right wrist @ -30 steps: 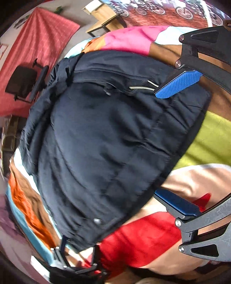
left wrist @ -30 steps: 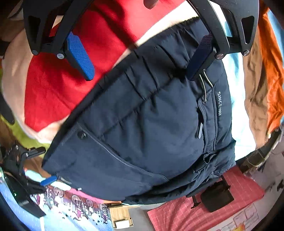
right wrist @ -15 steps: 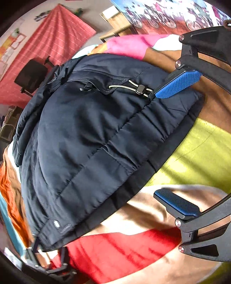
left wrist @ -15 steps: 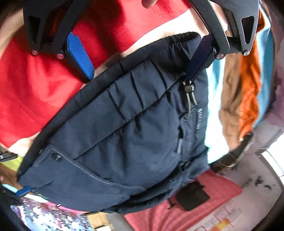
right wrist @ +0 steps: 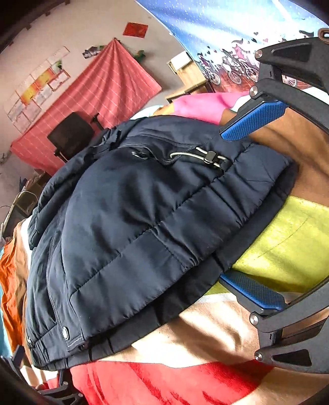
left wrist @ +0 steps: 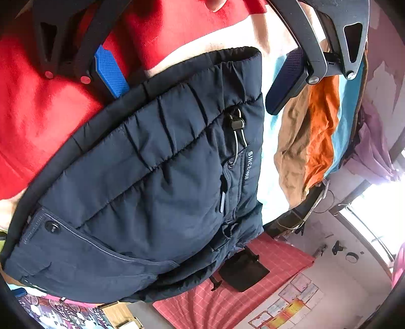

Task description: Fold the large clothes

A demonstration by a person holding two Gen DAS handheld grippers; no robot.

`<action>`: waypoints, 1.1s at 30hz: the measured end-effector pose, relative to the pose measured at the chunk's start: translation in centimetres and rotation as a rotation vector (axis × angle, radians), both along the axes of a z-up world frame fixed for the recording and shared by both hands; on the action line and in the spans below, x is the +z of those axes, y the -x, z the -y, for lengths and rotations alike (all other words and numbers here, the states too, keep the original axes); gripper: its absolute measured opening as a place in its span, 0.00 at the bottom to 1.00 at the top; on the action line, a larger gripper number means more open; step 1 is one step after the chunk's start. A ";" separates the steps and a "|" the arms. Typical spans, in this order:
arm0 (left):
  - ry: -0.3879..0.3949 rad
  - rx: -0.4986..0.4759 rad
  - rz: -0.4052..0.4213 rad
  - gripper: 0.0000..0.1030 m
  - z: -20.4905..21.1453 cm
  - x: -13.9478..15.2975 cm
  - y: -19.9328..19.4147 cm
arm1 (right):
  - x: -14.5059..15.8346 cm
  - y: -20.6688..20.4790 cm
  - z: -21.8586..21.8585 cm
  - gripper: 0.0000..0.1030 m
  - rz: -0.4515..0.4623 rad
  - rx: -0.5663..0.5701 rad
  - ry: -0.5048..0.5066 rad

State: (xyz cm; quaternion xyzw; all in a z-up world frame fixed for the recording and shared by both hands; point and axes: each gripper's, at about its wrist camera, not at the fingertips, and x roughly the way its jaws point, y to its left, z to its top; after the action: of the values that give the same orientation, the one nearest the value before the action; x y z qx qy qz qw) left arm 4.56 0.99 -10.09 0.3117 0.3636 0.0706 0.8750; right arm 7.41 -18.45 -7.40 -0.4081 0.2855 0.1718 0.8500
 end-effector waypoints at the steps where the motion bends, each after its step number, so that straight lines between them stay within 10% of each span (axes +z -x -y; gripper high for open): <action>1: 0.002 0.004 -0.001 0.99 -0.1 0.0 -0.1 | 0.1 0.0 0.0 1.00 0.005 -0.006 -0.005; 13: 0.015 0.016 -0.004 0.99 -0.8 0.2 -0.7 | -0.2 0.6 0.3 1.00 -0.033 0.024 -0.006; 23: -0.004 0.026 0.018 0.99 -0.6 0.3 -0.5 | -0.4 -0.6 -1.0 0.99 0.205 -0.037 0.076; 33: -0.034 0.000 0.043 0.98 0.0 0.2 0.2 | 0.9 -0.1 -0.8 0.25 0.114 0.022 -0.020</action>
State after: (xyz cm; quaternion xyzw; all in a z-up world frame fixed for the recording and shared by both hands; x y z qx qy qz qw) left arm 4.31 1.02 -9.85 0.3248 0.3436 0.0832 0.8772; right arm 7.51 -17.63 -6.47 -0.4119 0.2304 0.1603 0.8670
